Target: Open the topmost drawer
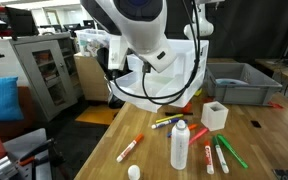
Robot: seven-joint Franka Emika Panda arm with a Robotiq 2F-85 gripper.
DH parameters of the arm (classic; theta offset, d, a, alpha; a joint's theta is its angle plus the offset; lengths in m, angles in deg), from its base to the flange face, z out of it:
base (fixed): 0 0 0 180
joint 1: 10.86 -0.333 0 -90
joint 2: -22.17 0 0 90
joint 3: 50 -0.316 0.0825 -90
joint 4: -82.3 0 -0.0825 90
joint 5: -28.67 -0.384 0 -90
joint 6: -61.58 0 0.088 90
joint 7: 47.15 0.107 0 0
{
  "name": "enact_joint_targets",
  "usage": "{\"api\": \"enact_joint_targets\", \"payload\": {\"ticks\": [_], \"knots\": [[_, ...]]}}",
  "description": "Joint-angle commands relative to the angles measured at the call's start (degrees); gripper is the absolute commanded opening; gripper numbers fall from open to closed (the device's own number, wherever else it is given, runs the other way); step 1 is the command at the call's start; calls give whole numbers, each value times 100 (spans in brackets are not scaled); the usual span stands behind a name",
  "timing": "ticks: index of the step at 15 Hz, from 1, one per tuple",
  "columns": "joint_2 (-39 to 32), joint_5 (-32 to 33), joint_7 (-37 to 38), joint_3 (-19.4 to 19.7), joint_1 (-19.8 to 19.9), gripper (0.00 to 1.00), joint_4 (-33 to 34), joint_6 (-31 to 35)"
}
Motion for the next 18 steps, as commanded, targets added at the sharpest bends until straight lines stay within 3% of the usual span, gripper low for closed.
{"api": "enact_joint_targets", "payload": {"ticks": [1,18], "knots": [[232,467,192,-128,141,5,-200,19],[850,1349,836,-143,216,5,-666,-21]]}}
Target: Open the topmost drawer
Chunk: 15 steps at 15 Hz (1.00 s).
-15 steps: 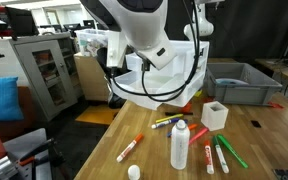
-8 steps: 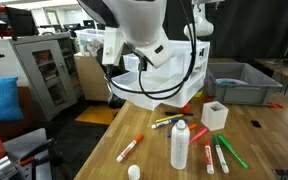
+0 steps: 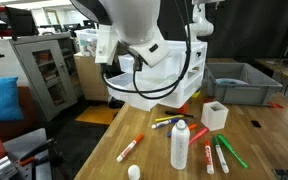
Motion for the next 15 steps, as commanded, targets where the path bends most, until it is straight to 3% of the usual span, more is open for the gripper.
{"api": "enact_joint_targets", "payload": {"ticks": [1,15], "knots": [[314,385,119,-144,170,5,-274,-28],[445,196,153,-185,197,5,-503,-362]]}}
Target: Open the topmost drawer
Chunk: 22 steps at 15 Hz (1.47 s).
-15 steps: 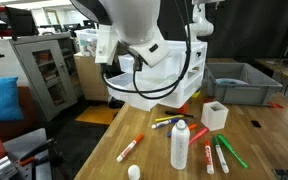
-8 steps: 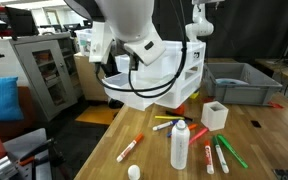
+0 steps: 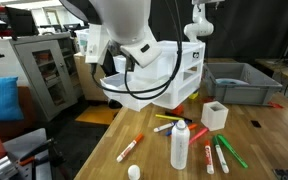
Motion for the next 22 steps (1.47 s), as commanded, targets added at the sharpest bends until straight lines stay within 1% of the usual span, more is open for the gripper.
{"api": "enact_joint_targets", "payload": {"ticks": [1,8,16,22], "knots": [[155,7,99,-103,176,5,-204,-276],[209,-9,267,-97,249,5,-359,-552],[344,88,470,-63,323,5,-522,-605],[478,90,486,-64,380,5,-701,-669]]}}
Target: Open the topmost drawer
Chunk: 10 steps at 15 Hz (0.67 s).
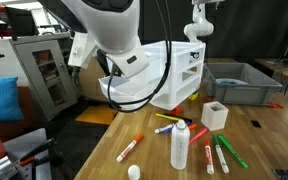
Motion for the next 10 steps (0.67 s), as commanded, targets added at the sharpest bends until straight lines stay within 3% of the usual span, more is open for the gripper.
{"api": "enact_joint_targets", "payload": {"ticks": [1,10], "knots": [[201,100,137,-78,141,5,-210,-125],[607,31,147,-81,230,5,-636,-25]]}}
